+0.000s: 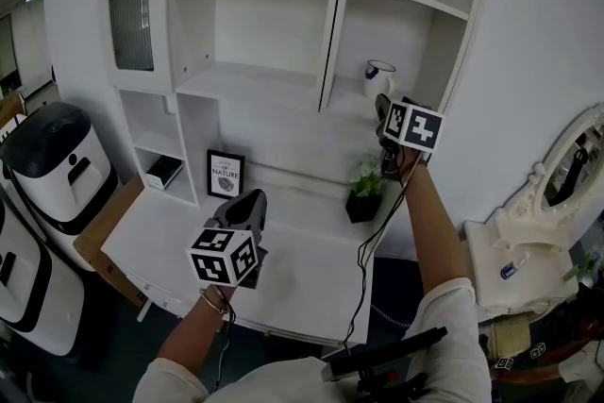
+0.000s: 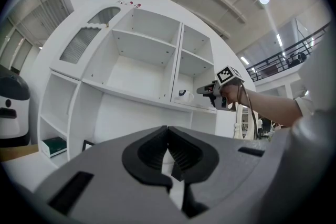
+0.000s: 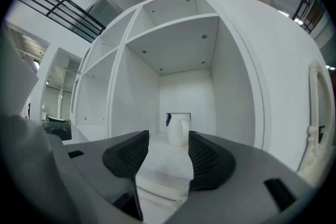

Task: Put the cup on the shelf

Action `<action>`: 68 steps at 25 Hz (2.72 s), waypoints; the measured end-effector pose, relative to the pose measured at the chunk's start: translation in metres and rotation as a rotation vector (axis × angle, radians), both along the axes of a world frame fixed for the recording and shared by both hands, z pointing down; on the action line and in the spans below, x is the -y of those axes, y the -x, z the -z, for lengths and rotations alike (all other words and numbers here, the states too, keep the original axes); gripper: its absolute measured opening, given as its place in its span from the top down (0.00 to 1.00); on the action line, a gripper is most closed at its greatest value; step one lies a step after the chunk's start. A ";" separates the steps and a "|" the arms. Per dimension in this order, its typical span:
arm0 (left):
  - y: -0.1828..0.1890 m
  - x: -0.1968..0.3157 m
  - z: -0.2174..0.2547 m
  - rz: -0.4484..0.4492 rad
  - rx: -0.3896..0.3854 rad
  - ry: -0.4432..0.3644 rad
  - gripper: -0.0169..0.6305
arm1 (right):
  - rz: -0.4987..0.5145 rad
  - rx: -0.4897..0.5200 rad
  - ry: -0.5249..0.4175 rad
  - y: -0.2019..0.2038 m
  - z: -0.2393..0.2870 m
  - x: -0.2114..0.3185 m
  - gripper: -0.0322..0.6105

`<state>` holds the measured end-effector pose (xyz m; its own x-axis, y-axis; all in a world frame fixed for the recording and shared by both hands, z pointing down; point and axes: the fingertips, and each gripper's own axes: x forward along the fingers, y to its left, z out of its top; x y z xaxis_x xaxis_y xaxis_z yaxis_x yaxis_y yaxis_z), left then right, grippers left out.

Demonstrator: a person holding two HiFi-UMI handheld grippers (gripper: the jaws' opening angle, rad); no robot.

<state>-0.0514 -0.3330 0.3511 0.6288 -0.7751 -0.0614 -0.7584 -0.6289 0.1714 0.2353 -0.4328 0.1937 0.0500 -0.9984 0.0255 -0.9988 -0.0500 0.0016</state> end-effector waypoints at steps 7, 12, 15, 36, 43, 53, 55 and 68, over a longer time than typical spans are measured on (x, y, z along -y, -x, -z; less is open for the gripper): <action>-0.003 -0.016 -0.003 -0.021 0.017 -0.001 0.96 | 0.014 -0.006 -0.035 0.007 -0.010 -0.037 0.58; -0.011 -0.029 -0.003 -0.045 0.027 -0.007 0.96 | -0.004 0.018 -0.026 0.001 -0.026 -0.060 0.58; -0.019 -0.039 -0.006 -0.065 0.033 -0.007 0.96 | -0.025 0.032 -0.018 -0.005 -0.037 -0.076 0.60; -0.062 -0.084 -0.039 -0.158 0.092 -0.011 0.96 | -0.014 0.039 0.011 0.021 -0.146 -0.175 0.91; -0.060 -0.068 -0.047 -0.095 0.059 0.000 0.96 | 0.007 0.004 0.054 0.032 -0.180 -0.197 0.91; -0.071 -0.056 -0.019 -0.043 0.015 -0.056 0.96 | -0.014 0.000 0.012 0.001 -0.183 -0.228 0.91; -0.073 -0.056 -0.015 -0.030 0.016 -0.062 0.96 | -0.002 0.007 0.015 -0.009 -0.185 -0.230 0.91; -0.101 -0.073 -0.027 0.014 0.104 -0.063 0.96 | 0.038 -0.017 0.011 -0.043 -0.183 -0.247 0.92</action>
